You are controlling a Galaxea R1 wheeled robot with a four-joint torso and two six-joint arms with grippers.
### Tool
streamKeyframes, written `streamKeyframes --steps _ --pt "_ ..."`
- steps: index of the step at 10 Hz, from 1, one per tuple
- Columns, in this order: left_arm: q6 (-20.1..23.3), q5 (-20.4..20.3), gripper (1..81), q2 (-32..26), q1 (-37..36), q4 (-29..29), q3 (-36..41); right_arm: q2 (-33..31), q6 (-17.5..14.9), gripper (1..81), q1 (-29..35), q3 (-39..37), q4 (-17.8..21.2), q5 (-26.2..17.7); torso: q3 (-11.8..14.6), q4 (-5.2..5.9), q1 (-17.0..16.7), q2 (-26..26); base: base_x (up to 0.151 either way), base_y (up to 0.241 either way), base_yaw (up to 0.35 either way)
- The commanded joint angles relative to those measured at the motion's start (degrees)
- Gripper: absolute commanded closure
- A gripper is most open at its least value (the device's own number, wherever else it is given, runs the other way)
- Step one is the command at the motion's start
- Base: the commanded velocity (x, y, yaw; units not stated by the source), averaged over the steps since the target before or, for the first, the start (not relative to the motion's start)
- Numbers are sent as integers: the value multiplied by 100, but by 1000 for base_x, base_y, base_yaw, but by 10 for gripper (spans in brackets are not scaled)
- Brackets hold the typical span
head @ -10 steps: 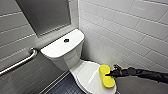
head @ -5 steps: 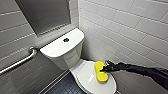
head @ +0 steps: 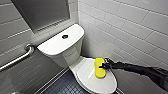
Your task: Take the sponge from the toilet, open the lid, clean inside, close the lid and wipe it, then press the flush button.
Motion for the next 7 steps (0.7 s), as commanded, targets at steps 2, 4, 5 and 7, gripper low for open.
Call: streamKeyframes --steps 2,4,5,7 --pt "44 442 10 -62 195 61 118 -36 769 811 323 -43 204 522 0 -2 0 2 0 0 0" --pt "44 442 10 -44 195 61 118 -415 1175 811 -116 309 204 998 0 -2 0 2 0 0 0" --pt "44 442 10 -36 195 70 109 -722 1289 811 -301 634 204 1261 0 -2 0 0 0 0 0" --pt "53 442 10 -27 195 70 118 -1478 1359 811 -644 1487 204 1648 0 -2 0 0 0 0 0"
